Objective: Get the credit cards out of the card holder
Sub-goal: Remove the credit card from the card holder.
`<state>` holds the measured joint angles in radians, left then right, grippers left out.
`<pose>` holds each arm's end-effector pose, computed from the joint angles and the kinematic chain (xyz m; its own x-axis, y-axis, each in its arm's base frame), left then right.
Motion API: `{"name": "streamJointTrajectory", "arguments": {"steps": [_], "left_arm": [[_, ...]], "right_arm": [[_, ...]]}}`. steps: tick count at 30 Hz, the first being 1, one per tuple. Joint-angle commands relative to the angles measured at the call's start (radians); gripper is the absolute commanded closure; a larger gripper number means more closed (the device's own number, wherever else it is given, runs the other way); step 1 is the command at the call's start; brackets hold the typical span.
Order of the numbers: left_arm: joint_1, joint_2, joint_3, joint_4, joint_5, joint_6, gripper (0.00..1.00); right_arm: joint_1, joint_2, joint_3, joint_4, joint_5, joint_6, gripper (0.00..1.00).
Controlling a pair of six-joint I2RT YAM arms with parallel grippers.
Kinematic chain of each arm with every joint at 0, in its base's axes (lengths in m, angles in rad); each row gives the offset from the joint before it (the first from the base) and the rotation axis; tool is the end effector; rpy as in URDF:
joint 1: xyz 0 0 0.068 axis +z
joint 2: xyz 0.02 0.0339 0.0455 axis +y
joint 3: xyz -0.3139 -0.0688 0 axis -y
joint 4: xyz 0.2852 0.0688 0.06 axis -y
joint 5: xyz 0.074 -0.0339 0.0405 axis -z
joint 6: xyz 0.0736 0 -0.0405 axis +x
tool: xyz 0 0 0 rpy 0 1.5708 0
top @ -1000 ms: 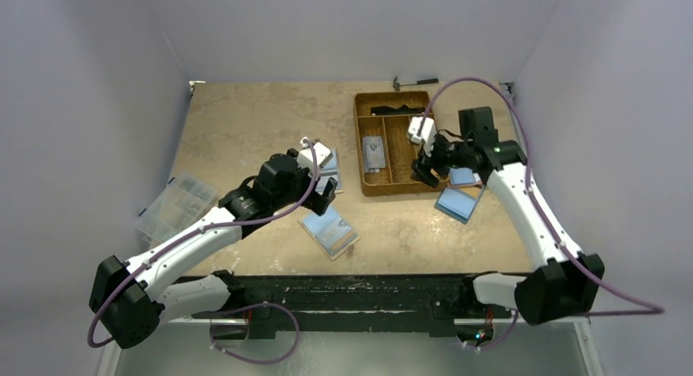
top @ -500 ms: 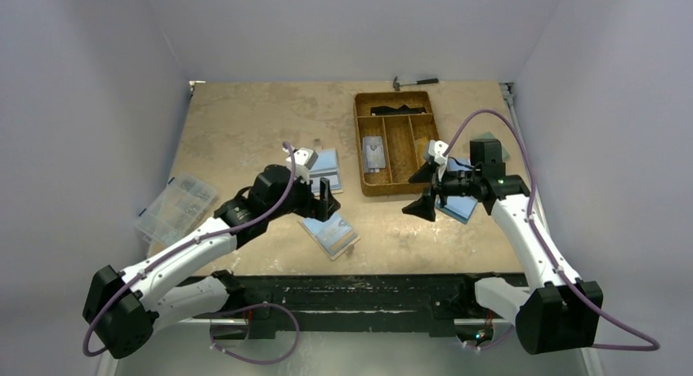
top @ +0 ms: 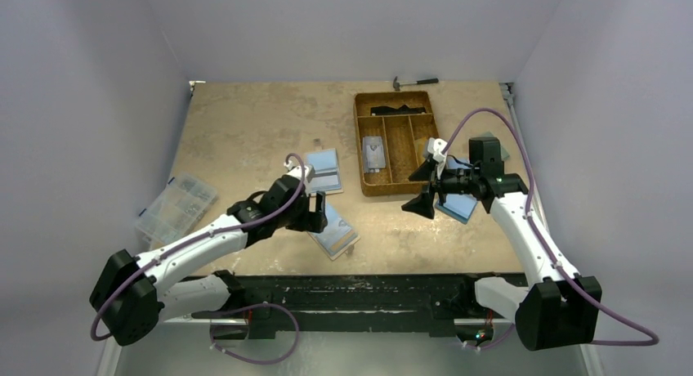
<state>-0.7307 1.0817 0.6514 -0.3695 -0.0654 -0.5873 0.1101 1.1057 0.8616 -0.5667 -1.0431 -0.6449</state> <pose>0.1965 -0.1696 0.2204 -0.7949 -0.0302 -0.6061 0.2302 0.9091 -0.3471 0.2385 0.0903 0.3028 -0.1869 -0.3252 -0.9270 -0.9501 0.2998 0.0863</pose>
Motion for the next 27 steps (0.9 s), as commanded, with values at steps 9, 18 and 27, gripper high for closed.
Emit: {"name": "streamJointTrajectory", "arguments": {"steps": [9, 18, 27], "left_arm": [[-0.234, 0.224, 0.198, -0.125, -0.226, 0.064, 0.27], [-0.251, 0.342, 0.24, -0.08, -0.163, 0.129, 0.39], [-0.259, 0.421, 0.263, -0.083, -0.157, 0.135, 0.37]], "right_arm": [[-0.004, 0.007, 0.001, 0.022, 0.011, 0.014, 0.01], [-0.004, 0.01, -0.001, 0.022, 0.016, 0.016, 0.01], [-0.005, 0.01, -0.001, 0.022, 0.02, 0.013, 0.01]]}}
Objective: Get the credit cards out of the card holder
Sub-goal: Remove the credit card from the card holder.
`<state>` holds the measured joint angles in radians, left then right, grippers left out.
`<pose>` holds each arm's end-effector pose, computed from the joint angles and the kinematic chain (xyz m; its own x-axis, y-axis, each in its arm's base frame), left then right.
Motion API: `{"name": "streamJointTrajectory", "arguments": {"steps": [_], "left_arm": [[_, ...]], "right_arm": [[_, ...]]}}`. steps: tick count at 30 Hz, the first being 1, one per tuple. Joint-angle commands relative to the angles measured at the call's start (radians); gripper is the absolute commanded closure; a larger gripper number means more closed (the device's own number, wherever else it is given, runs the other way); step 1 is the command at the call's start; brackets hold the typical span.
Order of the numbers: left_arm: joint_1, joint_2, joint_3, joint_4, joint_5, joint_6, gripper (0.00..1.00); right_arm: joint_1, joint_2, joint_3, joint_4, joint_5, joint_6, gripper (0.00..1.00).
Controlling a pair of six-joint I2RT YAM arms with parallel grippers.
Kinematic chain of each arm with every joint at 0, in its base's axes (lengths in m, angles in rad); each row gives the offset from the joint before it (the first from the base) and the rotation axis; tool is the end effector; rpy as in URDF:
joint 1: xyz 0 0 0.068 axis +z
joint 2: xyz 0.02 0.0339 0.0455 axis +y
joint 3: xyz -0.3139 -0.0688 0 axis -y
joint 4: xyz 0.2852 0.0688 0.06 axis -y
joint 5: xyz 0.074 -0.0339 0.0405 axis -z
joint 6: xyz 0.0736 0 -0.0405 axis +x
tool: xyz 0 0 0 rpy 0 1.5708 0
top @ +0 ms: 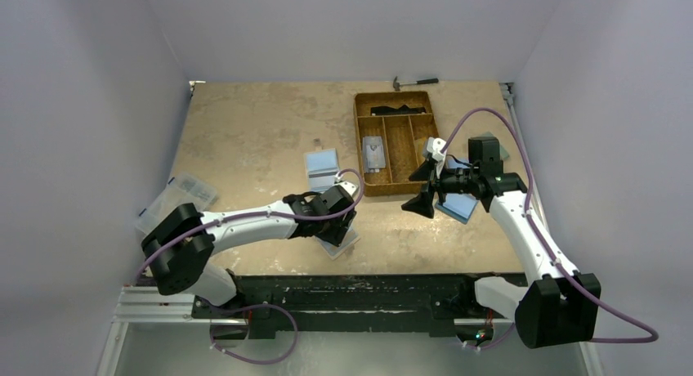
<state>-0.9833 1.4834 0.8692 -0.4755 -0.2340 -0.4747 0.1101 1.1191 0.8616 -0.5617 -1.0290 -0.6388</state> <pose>0.1958 -0.2632 0.1818 -0.7799 0.3690 -0.5055 0.4426 0.8962 -0.0287 0.2421 0.0902 0.2995 -0.2025 -0.3317 -0.9214 -0.9453 0.3120 0.0954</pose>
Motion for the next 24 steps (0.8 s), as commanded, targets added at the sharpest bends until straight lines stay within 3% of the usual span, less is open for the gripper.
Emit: {"name": "streamJointTrajectory", "arguments": {"steps": [1, 10, 16, 24], "left_arm": [[-0.008, 0.027, 0.047, 0.026, 0.015, 0.024, 0.37], [-0.017, 0.081, 0.053, 0.026, 0.034, 0.043, 0.35], [-0.017, 0.118, 0.048, -0.01, -0.04, 0.028, 0.37], [-0.017, 0.104, 0.038, -0.021, -0.101, 0.004, 0.67]], "right_arm": [[-0.003, -0.003, -0.001, 0.017, 0.006, 0.007, 0.01], [-0.003, -0.007, -0.001, 0.018, 0.007, 0.007, 0.01], [-0.005, -0.008, -0.001, 0.016, 0.006, 0.008, 0.01], [-0.004, -0.01, -0.001, 0.013, 0.003, 0.005, 0.01]]}}
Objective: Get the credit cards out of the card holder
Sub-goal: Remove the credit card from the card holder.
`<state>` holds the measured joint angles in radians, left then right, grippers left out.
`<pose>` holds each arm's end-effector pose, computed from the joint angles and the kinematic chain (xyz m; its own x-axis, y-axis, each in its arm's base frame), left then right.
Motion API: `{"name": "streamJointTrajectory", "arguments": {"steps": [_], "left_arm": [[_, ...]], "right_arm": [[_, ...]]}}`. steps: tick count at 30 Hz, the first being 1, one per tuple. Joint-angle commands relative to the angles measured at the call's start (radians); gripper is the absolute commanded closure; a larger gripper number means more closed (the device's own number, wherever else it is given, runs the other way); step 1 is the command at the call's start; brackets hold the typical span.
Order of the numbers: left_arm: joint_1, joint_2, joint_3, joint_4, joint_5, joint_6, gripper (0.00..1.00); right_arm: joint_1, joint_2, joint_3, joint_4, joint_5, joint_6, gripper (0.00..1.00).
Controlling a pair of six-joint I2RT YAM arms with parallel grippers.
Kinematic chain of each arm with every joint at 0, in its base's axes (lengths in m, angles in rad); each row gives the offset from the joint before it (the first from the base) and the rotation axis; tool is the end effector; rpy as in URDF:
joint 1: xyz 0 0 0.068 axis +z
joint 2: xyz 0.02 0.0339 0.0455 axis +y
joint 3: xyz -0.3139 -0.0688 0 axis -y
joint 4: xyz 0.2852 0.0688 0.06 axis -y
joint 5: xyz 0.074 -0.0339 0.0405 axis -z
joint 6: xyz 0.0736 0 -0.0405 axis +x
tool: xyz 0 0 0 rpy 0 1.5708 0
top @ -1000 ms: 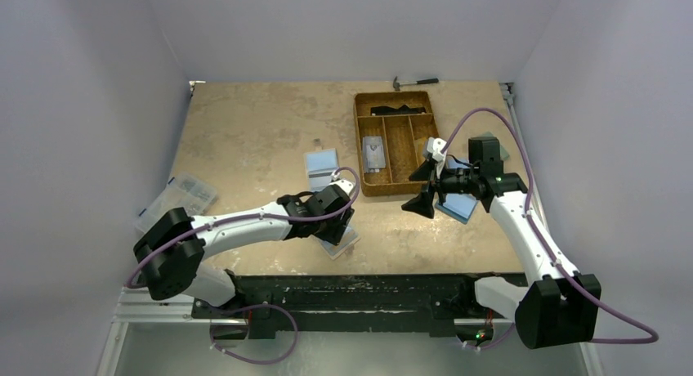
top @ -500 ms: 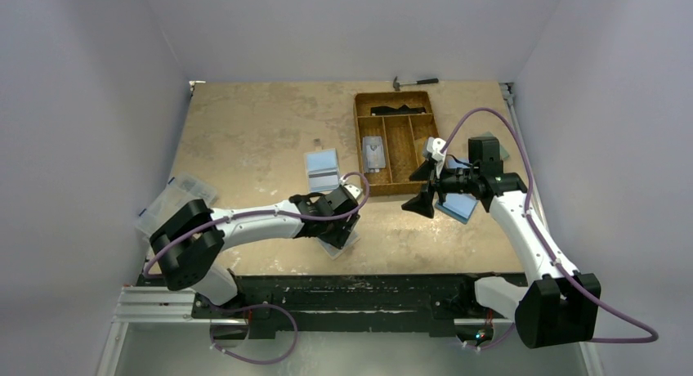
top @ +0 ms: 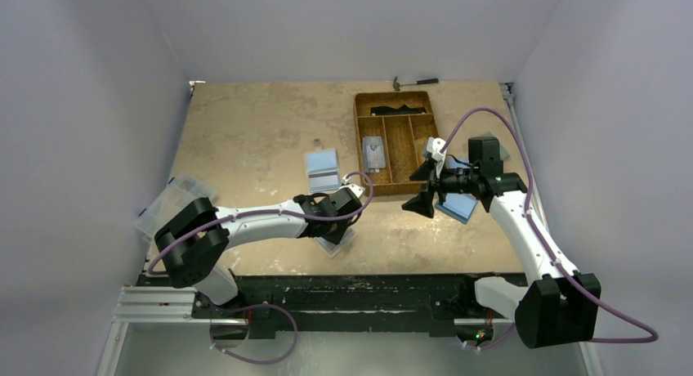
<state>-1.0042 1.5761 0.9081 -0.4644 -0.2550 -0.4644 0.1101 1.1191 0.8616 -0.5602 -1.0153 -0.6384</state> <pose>0.2005 -0.2806 0.1664 -0.7745 0.4099 -0.4818 0.4609 0.8873 0.0141 0.2428 0.0898 0.2990 -0.2036 -0.3387 -0.9186 -0.9425 0.3219 0.0902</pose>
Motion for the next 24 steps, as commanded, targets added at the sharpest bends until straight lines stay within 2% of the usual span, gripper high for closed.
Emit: {"name": "streamJointTrajectory", "arguments": {"steps": [1, 10, 15, 21, 24], "left_arm": [[0.004, 0.008, 0.0, -0.032, -0.085, -0.009, 0.71], [0.006, -0.04, 0.018, -0.059, -0.147, -0.013, 0.88], [0.006, -0.059, 0.026, -0.088, -0.194, -0.014, 0.91], [0.005, -0.073, 0.038, -0.121, -0.257, -0.011, 1.0], [0.006, -0.076, 0.041, -0.134, -0.278, -0.005, 1.0]], "right_arm": [[-0.004, -0.011, -0.001, 0.011, -0.011, 0.005, 0.01], [-0.003, -0.013, 0.001, 0.006, -0.013, 0.0, 0.01], [-0.005, -0.016, 0.001, 0.002, -0.017, -0.004, 0.01], [-0.004, -0.018, 0.002, -0.002, -0.021, -0.007, 0.01], [-0.005, -0.018, 0.002, -0.004, -0.023, -0.009, 0.01]]}}
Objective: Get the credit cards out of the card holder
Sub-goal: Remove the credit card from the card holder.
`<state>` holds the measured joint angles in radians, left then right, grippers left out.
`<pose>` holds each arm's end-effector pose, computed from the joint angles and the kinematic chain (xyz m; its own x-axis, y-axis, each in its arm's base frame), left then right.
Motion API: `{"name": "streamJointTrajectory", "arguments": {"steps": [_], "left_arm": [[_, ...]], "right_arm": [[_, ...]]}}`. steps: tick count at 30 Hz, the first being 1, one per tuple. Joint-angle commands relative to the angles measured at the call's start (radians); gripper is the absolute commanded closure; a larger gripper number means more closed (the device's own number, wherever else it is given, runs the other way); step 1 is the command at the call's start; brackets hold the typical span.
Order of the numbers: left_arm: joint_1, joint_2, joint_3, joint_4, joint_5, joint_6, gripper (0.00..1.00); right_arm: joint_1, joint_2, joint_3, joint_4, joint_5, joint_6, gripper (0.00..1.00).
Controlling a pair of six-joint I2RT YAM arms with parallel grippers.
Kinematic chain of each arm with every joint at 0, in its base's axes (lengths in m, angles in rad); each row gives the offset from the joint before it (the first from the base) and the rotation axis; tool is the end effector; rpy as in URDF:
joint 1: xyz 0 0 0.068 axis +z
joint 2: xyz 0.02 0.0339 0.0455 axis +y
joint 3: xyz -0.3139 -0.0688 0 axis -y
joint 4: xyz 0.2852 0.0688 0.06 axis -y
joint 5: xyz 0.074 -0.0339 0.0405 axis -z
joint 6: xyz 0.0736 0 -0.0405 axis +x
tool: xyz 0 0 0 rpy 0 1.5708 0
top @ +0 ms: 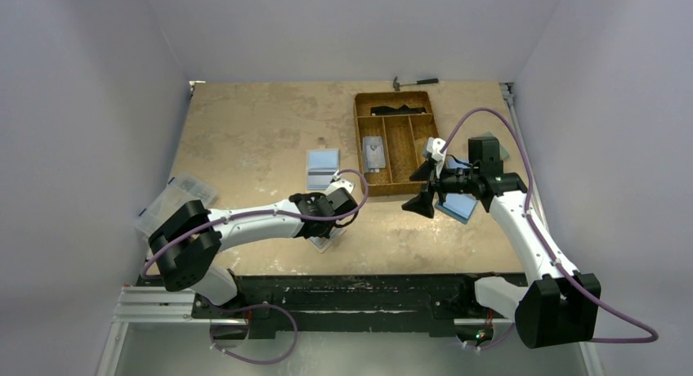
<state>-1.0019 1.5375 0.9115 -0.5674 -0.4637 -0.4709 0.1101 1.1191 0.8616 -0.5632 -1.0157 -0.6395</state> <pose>0.2041 -0.2581 0.1788 -0.7479 0.4164 -0.5170 0.3652 0.9085 0.2033 0.2426 0.0897 0.2988 -0.2053 -0.3391 -0.9181 -0.9425 0.3213 0.0921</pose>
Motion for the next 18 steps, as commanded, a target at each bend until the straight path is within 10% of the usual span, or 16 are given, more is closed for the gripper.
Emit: {"name": "streamJointTrajectory", "arguments": {"steps": [1, 4, 10, 18], "left_arm": [[0.004, -0.038, 0.039, -0.032, -0.071, 0.003, 1.0], [0.004, -0.043, 0.041, -0.022, -0.029, 0.031, 1.0], [0.004, -0.02, 0.046, -0.005, 0.048, 0.084, 0.6], [0.005, 0.035, 0.064, -0.004, 0.034, 0.138, 0.34]], "right_arm": [[-0.004, -0.019, 0.002, -0.001, -0.023, -0.008, 0.01], [-0.004, -0.018, 0.002, -0.003, -0.024, -0.009, 0.01], [-0.004, -0.017, 0.002, -0.006, -0.026, -0.012, 0.01], [-0.005, -0.018, 0.004, -0.009, -0.026, -0.015, 0.01]]}}
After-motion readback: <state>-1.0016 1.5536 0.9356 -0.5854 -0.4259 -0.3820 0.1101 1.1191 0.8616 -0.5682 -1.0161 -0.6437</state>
